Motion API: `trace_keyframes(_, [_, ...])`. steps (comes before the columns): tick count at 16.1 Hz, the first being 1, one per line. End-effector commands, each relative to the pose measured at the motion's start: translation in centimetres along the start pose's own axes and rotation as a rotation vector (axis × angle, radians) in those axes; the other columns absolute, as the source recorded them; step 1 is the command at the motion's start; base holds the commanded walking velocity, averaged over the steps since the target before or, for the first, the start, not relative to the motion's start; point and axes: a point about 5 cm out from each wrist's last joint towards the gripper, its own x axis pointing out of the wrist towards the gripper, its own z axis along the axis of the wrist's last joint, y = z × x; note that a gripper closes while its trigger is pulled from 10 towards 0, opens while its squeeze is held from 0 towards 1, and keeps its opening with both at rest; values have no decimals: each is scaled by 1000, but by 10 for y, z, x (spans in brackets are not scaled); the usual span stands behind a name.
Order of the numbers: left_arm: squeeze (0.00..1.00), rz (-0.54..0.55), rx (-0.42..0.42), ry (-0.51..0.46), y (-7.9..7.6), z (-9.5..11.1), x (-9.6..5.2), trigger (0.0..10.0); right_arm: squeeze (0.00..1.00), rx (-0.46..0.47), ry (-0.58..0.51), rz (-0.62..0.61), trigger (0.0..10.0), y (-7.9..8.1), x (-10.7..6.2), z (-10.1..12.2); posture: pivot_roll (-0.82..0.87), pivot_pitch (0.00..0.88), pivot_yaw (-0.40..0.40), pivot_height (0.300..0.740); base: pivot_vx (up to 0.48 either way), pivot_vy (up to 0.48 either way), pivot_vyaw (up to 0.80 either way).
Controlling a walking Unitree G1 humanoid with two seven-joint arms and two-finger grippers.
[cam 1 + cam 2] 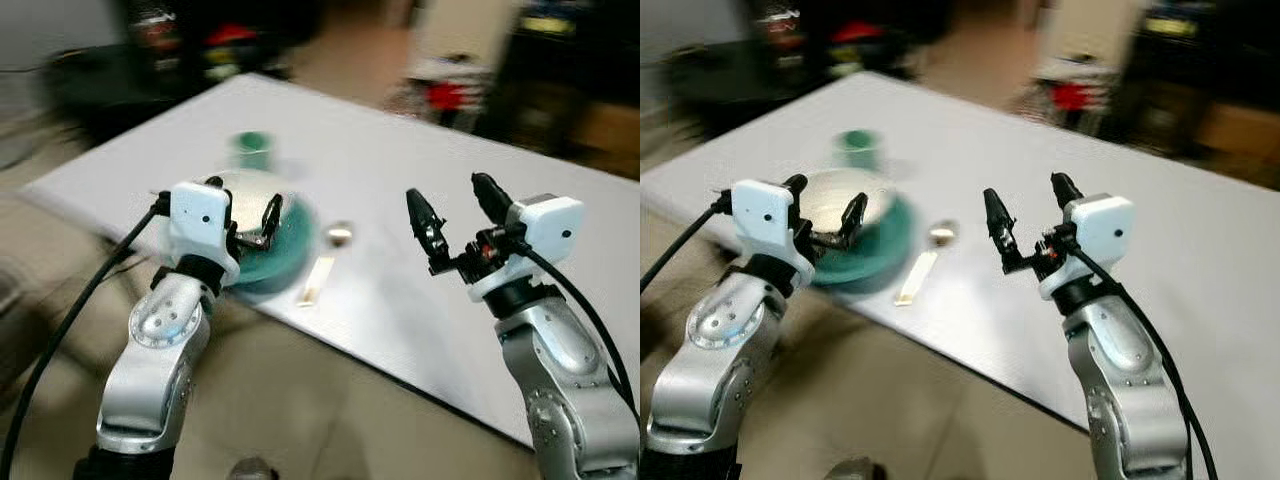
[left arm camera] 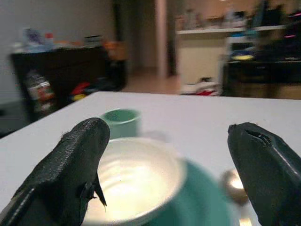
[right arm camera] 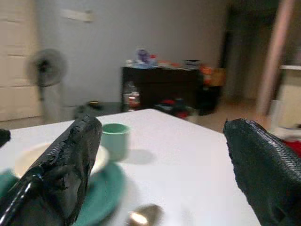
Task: Setting the table
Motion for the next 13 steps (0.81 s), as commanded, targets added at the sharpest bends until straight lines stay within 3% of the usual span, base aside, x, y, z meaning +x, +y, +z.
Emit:
trace_keyframes(1, [0,4,11,11,-1,0,-1,10000,1000,12,-5,18,10000,2,3,2,61,0,-34,740,0,0,800])
trace_keyframes(5, [0,53,10,-15,6,3,1,10000,1000,-41,-10,6,10000,0,6,4,60,0,-33,740,0,0,800])
trace_keyframes(7, [0,45,0,-21,4,4,3,10000,1000,-88,-75,-49,10000,-4,6,10,54,0,-26,740,0,0,800])
trace_keyframes(13, [0,26,-3,-21,1,6,5,10000,1000,-63,-77,-90,10000,-4,5,11,49,0,-5,740,0,0,800])
